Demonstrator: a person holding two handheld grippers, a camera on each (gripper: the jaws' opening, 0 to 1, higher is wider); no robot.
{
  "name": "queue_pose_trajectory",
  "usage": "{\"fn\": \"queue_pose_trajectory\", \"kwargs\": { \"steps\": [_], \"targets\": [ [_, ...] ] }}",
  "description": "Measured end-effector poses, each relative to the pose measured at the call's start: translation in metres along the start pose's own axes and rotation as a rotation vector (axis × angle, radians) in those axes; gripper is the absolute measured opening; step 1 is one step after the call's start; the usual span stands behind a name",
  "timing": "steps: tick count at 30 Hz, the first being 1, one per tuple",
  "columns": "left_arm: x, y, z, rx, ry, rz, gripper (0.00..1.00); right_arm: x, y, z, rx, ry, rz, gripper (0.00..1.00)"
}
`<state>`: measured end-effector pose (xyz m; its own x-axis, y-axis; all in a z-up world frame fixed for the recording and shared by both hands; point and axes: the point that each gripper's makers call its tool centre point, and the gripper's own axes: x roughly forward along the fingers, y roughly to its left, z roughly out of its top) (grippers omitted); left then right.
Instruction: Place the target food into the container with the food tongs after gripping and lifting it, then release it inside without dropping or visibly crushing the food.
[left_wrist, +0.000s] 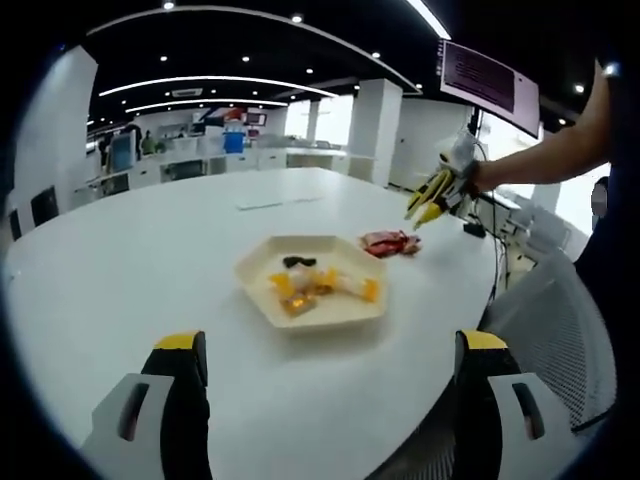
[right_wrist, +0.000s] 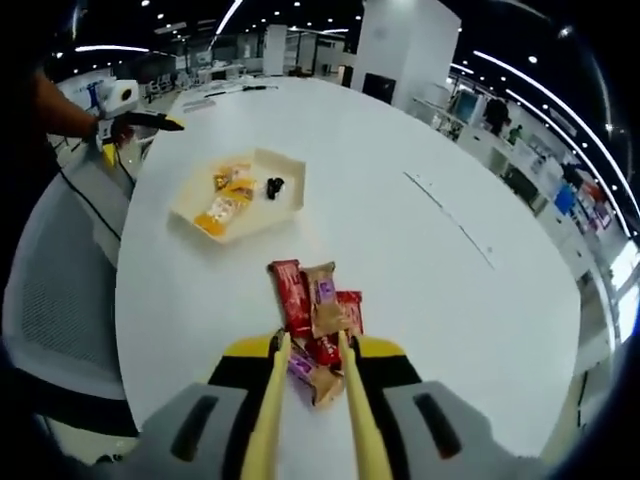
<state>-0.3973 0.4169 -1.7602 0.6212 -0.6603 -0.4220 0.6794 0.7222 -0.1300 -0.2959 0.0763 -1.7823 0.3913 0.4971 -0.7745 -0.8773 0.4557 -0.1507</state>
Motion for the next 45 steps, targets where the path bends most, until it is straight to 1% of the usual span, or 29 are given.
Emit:
{"fn": "queue_pose_trajectory", "kwargs": {
  "steps": [3,6,11,16,17,19,20,23,24,25,26,27,30,32,33,34,35,38,43,44,45],
  "targets": [
    [0.0,0.0,-0.001,-0.003,0.006,0.002,1.0,0.008,-0.005,-0.003,0.008,0.013,-0.013,0.27],
    [0.0,-0.001,-0.001,-0.001,0.006,0.0,1.0,0.016,-0.008,-0.006,-0.011,0.036,-0.016,0.27],
    [0.0,-0.001,0.0,-0.006,0.004,0.003,1.0,0.026,-0.011,-0.015,-0.002,0.058,-0.004,0.27],
    [0.001,0.0,-0.001,-0.007,0.008,0.002,1.0,0.032,-0.007,-0.023,0.017,0.077,0.013,0.25],
    [0.001,-0.001,0.0,-0.006,0.008,-0.001,1.0,0.032,-0.003,-0.022,0.042,0.08,0.031,0.25],
    [0.001,-0.001,0.0,-0.008,0.008,-0.001,1.0,0.034,-0.003,-0.023,0.016,0.094,0.031,0.25],
    [0.001,0.0,0.0,-0.011,0.008,0.001,1.0,0.035,-0.004,-0.027,0.003,0.113,0.027,0.25],
    [0.001,0.002,0.0,-0.028,0.004,0.006,0.99,0.038,0.0,-0.035,-0.001,0.139,0.037,0.25],
    [0.0,0.003,0.0,-0.033,0.002,0.008,0.99,0.038,0.0,-0.034,-0.001,0.128,0.034,0.25],
    [0.0,0.003,0.0,-0.034,0.001,0.008,0.99,0.039,-0.001,-0.03,0.023,0.103,0.023,0.26],
    [0.0,0.002,0.0,-0.036,0.0,0.009,0.99,0.038,-0.003,-0.027,0.078,0.081,0.022,0.26],
    [0.0,0.002,0.001,-0.037,0.0,0.01,0.99,0.036,-0.005,-0.027,0.081,0.082,0.017,0.26],
    [0.0,0.004,0.0,-0.038,-0.001,0.011,0.99,0.037,-0.002,-0.028,0.072,0.098,0.032,0.26],
    [0.0,0.003,0.0,-0.039,0.0,0.011,0.99,0.039,0.002,-0.029,0.087,0.104,0.051,0.26],
    [0.0,0.003,0.0,-0.039,0.0,0.012,0.99,0.04,0.004,-0.031,0.075,0.119,0.053,0.26],
    [0.0,0.004,0.0,-0.04,0.0,0.014,0.99,0.04,0.003,-0.031,0.07,0.121,0.051,0.26],
    [0.0,0.004,0.0,-0.043,-0.001,0.015,0.99,0.041,0.0,-0.03,0.101,0.112,0.04,0.26],
    [-0.001,0.005,-0.001,-0.051,0.001,0.018,0.99,0.041,0.002,-0.03,0.099,0.114,0.044,0.25],
    [-0.001,0.005,0.0,-0.054,-0.005,0.018,0.99,0.042,0.003,-0.031,0.119,0.136,0.031,0.2],
    [-0.001,0.006,0.0,-0.056,-0.005,0.019,0.99,0.042,0.002,-0.031,0.143,0.146,0.027,0.19],
    [-0.001,0.006,-0.001,-0.058,-0.004,0.02,0.99,0.042,0.0,-0.031,0.15,0.152,0.022,0.19]
  ]
}}
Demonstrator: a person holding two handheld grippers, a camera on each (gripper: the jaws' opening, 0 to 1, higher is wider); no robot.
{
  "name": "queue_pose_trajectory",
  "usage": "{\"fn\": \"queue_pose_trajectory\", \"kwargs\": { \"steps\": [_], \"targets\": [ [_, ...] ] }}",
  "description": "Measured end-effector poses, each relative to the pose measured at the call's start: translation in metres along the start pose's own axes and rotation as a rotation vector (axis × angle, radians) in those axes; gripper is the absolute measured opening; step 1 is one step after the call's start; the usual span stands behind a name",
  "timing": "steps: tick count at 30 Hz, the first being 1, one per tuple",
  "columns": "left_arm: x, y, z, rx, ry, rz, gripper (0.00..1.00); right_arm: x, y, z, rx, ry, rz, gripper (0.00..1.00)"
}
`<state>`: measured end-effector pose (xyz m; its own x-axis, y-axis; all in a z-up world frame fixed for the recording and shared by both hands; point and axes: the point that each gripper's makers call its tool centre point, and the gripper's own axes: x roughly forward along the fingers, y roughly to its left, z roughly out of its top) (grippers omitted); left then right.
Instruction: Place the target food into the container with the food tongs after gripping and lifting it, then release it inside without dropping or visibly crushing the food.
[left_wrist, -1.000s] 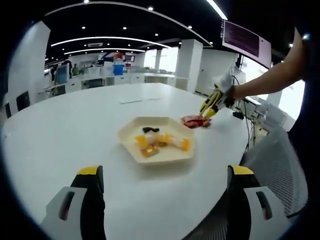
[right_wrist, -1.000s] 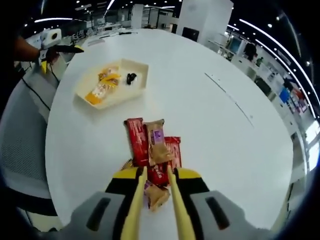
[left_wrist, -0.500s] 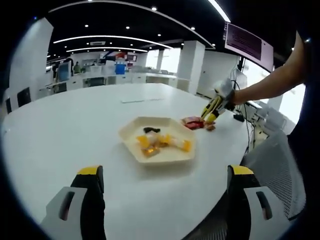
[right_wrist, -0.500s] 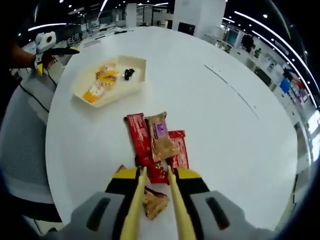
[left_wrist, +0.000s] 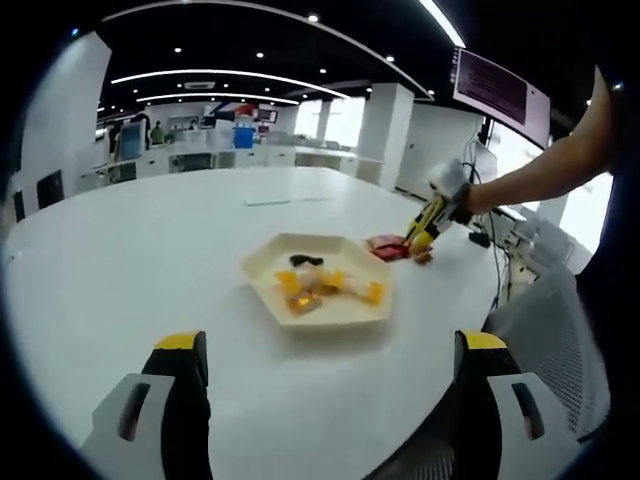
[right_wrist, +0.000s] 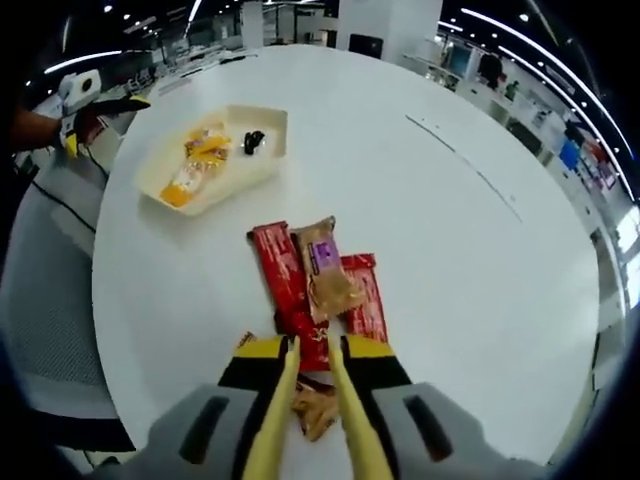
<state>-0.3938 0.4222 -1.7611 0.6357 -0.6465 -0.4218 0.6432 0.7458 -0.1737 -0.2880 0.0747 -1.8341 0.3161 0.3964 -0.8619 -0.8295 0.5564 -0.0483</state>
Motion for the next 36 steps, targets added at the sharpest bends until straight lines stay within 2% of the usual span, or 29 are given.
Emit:
{"fn": "queue_pose_trajectory", "kwargs": {
  "steps": [6,10,14,18,36],
  "targets": [
    [0.001,-0.002,0.0,0.003,0.003,-0.011,0.99,-0.002,0.006,0.006,0.0,0.001,0.025,0.19],
    [0.001,-0.001,0.0,0.001,0.001,-0.008,0.99,-0.005,0.001,0.01,0.035,-0.028,0.02,0.19],
    [0.0,-0.001,0.001,-0.002,-0.005,-0.006,0.99,-0.011,-0.002,0.012,0.043,-0.028,0.011,0.19],
    [0.0,-0.002,0.002,0.003,-0.006,-0.011,0.99,-0.023,-0.006,0.021,0.063,-0.059,0.005,0.19],
    [0.0,-0.004,0.004,0.018,-0.015,-0.016,0.99,-0.065,-0.028,0.05,0.079,-0.119,-0.043,0.19]
  ]
}}
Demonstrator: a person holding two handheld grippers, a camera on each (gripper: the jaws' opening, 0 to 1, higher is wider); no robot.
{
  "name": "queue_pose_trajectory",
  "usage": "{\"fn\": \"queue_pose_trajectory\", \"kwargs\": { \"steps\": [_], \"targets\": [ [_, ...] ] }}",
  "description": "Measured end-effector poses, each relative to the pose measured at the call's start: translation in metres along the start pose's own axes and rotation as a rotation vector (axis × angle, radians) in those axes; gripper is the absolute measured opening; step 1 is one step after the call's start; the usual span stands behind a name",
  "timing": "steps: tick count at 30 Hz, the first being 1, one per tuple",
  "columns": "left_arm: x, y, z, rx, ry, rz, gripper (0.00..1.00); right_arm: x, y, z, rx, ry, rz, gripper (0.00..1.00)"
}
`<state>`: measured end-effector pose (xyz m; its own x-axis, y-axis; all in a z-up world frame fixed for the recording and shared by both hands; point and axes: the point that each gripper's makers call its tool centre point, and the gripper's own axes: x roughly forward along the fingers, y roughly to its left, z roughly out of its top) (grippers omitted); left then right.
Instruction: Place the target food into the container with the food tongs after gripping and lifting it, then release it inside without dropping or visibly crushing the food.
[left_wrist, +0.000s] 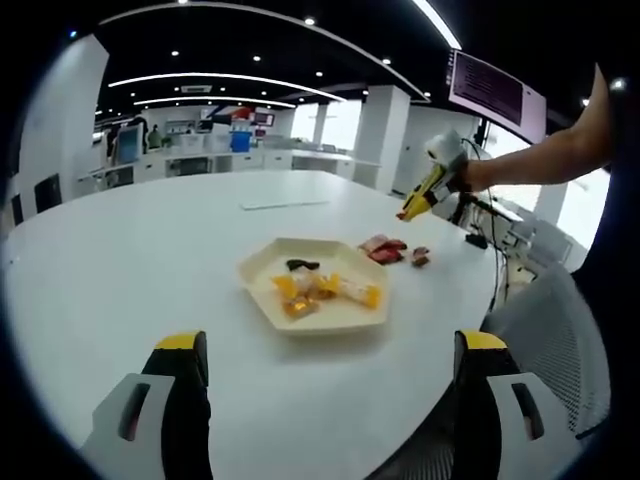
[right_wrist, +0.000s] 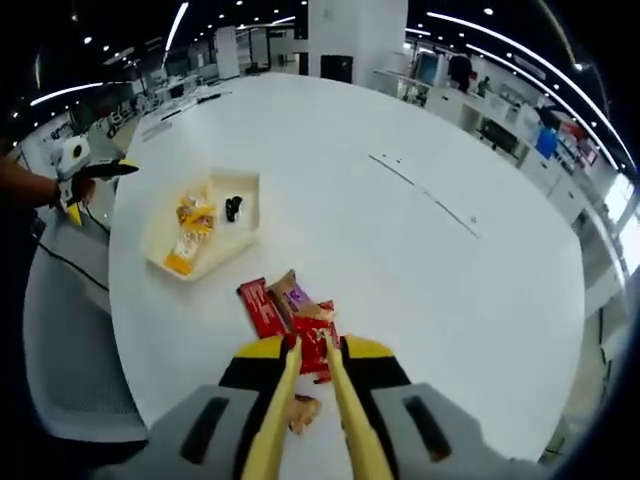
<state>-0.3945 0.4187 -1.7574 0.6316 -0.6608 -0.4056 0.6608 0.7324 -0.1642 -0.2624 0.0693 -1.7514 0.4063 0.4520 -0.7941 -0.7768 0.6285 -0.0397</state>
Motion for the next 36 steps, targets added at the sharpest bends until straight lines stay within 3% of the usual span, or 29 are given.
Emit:
{"fn": "queue_pose_trajectory", "kwargs": {
  "steps": [19,36],
  "targets": [
    [-0.003,0.001,0.005,0.017,-0.027,0.015,0.99,-0.01,0.001,0.033,-0.026,-0.033,-0.019,0.19],
    [-0.003,-0.001,0.007,0.031,-0.032,0.013,0.99,-0.001,0.027,0.076,-0.061,-0.081,0.005,0.2]
  ]
}}
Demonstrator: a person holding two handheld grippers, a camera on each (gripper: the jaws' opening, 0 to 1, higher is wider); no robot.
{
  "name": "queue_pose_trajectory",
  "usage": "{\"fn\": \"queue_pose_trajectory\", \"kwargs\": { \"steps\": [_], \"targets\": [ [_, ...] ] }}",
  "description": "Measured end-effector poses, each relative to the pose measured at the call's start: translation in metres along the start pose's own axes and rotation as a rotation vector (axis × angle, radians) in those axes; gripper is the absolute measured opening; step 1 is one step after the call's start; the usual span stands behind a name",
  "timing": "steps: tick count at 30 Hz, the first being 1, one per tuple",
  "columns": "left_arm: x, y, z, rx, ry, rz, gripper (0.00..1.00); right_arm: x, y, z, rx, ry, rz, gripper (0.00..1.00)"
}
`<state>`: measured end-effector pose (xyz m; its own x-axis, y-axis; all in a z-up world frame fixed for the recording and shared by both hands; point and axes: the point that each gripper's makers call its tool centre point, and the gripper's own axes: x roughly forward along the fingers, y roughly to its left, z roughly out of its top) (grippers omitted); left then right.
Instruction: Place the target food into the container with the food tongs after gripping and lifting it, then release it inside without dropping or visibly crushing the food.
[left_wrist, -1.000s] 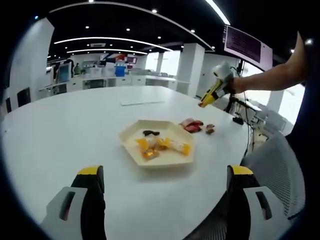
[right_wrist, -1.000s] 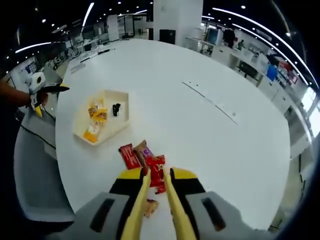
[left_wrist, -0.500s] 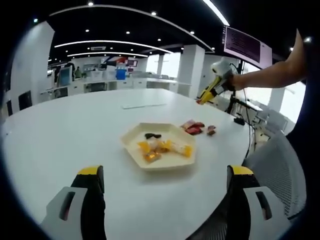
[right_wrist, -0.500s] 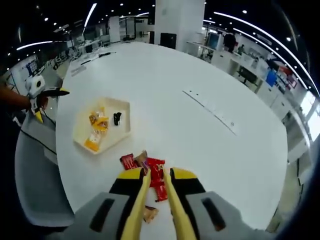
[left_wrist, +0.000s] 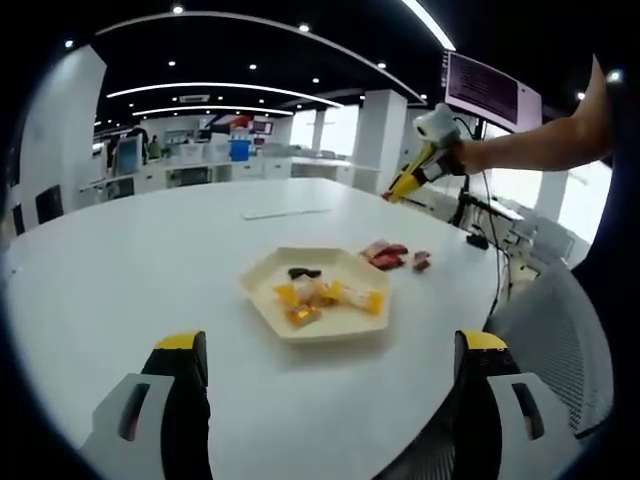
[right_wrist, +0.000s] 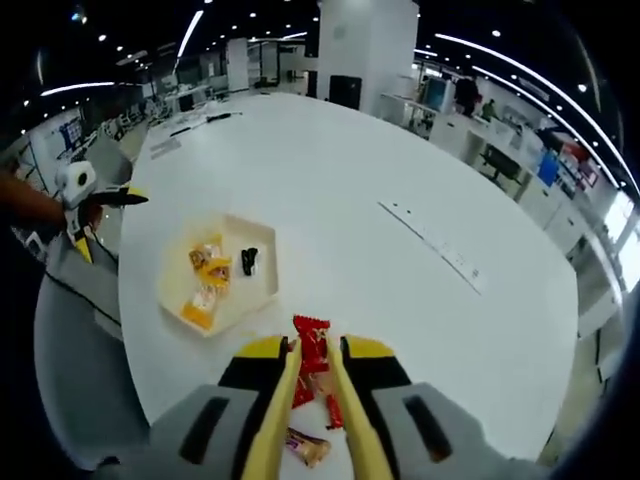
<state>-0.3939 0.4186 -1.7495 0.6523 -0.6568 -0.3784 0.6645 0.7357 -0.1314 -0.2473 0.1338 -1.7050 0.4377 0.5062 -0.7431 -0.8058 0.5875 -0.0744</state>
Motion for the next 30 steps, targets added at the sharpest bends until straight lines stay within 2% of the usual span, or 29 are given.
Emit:
{"fn": "queue_pose_trajectory", "kwargs": {
  "steps": [10,22,30],
  "targets": [
    [0.0,-0.001,0.0,0.016,0.003,0.0,0.99,0.021,0.025,0.036,-0.034,-0.03,0.039,0.2],
    [0.003,-0.006,-0.005,0.064,0.034,-0.009,0.99,0.039,0.051,0.062,-0.059,-0.053,0.084,0.2],
    [0.003,-0.004,-0.003,0.061,0.026,-0.006,0.99,0.049,0.071,0.082,-0.076,-0.071,0.117,0.2]
  ]
}}
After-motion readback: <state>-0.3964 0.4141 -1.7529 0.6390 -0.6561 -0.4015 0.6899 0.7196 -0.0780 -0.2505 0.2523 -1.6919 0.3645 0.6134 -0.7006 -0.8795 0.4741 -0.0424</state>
